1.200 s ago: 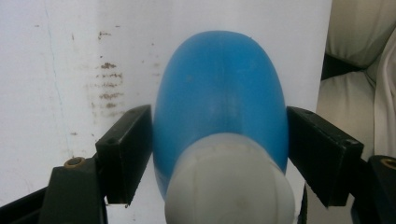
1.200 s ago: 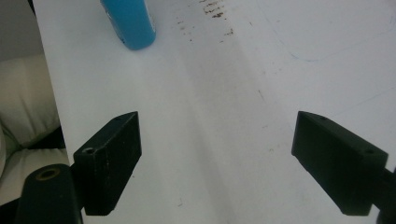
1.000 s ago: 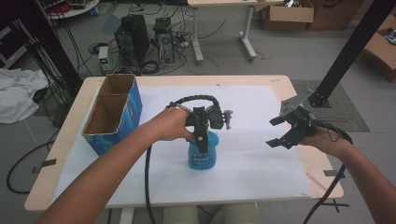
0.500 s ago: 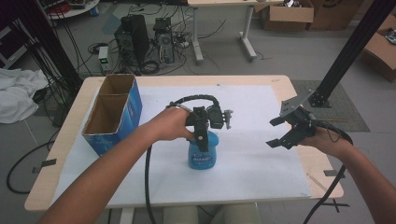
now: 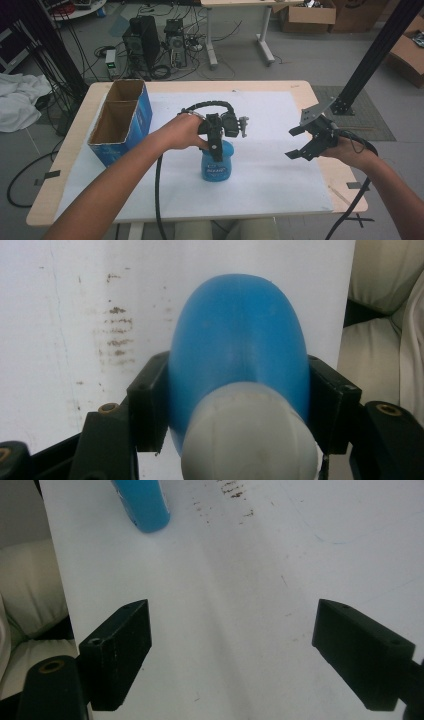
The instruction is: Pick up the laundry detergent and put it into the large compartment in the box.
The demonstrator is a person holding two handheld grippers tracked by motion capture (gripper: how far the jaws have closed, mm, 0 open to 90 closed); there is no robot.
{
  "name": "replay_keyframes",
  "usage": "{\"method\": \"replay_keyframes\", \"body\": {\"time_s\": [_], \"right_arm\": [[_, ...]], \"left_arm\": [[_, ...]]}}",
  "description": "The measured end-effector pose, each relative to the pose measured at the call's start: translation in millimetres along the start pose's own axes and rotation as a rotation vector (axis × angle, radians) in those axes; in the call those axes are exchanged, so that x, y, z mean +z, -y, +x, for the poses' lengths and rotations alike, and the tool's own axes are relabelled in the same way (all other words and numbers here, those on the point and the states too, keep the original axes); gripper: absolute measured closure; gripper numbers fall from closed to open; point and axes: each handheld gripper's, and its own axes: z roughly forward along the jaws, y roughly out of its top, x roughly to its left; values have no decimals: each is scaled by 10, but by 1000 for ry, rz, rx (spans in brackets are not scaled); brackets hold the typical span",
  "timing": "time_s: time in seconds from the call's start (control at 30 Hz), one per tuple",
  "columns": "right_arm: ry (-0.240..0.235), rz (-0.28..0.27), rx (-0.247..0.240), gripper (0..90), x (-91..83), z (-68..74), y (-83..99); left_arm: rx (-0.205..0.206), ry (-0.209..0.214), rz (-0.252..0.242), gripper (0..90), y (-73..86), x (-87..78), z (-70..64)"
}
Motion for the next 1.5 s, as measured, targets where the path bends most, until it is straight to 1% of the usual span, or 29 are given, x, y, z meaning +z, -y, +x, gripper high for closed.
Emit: {"method": "replay_keyframes", "body": {"time_s": [0.07,0.1,0.17,0.2,0.3,0.33,0.37,0.4,0.43,0.5,0.53,0.57,0.6,0.63,0.67,0.7,0.73,0.8,0.9,0.93,1.07,1.13,1.2,1.27,1.3,1.37,1.4,1.47,1.5], "right_arm": [[-1,0,-2,159,-2,6,3],[-1,-1,-1,159,-1,8,5],[0,1,0,159,-5,12,8],[-2,-1,1,159,-8,18,10],[-2,-2,-5,160,-18,32,11],[-2,-4,-8,159,-24,36,8],[-1,-6,-7,159,-31,41,5],[0,-9,-11,159,-42,49,0],[0,-12,-13,159,-47,54,-3],[1,-15,-19,160,-64,69,-11],[1,-13,-16,160,-70,79,-14],[2,-17,-23,160,-72,82,-17],[1,-18,-22,160,-78,91,-21],[2,-18,-26,160,-81,94,-23],[2,-17,-25,160,-85,101,-25],[3,-17,-26,160,-86,103,-26],[2,-18,-30,160,-86,105,-29],[1,-18,-30,160,-86,114,-35],[0,-15,-40,160,-78,136,-46],[-2,-16,-41,160,-76,141,-49],[0,-17,-46,161,-82,157,-71],[1,-19,-48,161,-84,163,-83],[3,-17,-55,161,-83,167,-97],[4,-14,-55,162,-84,169,-107],[5,-17,-57,162,-84,168,-109],[4,-20,-57,162,-84,170,-115],[4,-21,-59,162,-86,172,-119],[2,-27,-60,162,-82,174,-126],[2,-27,-60,162,-82,174,-126]], "left_arm": [[-15,0,-18,382,14,-50,-5],[-15,0,-18,382,14,-50,-5],[-64,16,-56,382,60,-202,8],[-76,18,-62,382,72,-242,11],[-158,7,-100,382,134,-413,23],[-177,2,-105,382,146,-453,28],[-212,-13,-118,383,169,-519,37],[-234,-22,-124,383,183,-562,46],[-273,-36,-137,383,201,-612,52],[-331,-64,-140,383,246,-741,82],[-347,-71,-138,383,262,-787,91],[-347,-71,-138,383,262,-787,91],[-393,-88,-145,383,308,-905,103],[-423,-98,-144,383,340,-985,117],[-444,-103,-145,383,360,-1032,126],[-444,-103,-145,383,360,-1032,126],[-493,-126,-141,383,411,-1165,146],[-529,-144,-133,383,453,-1255,166],[-595,-168,-132,383,525,-1403,202],[-623,-181,-136,383,554,-1467,214],[-715,-200,-155,383,658,-1684,264],[-753,-203,-165,383,704,-1780,285],[-795,-216,-178,384,748,-1898,299],[-827,-228,-185,383,795,-2006,314],[-830,-234,-185,383,813,-2046,322],[-856,-242,-194,384,860,-2135,333],[-874,-242,-204,383,888,-2167,343],[-925,-254,-213,384,942,-2222,358],[-925,-254,-213,384,942,-2222,358]]}}
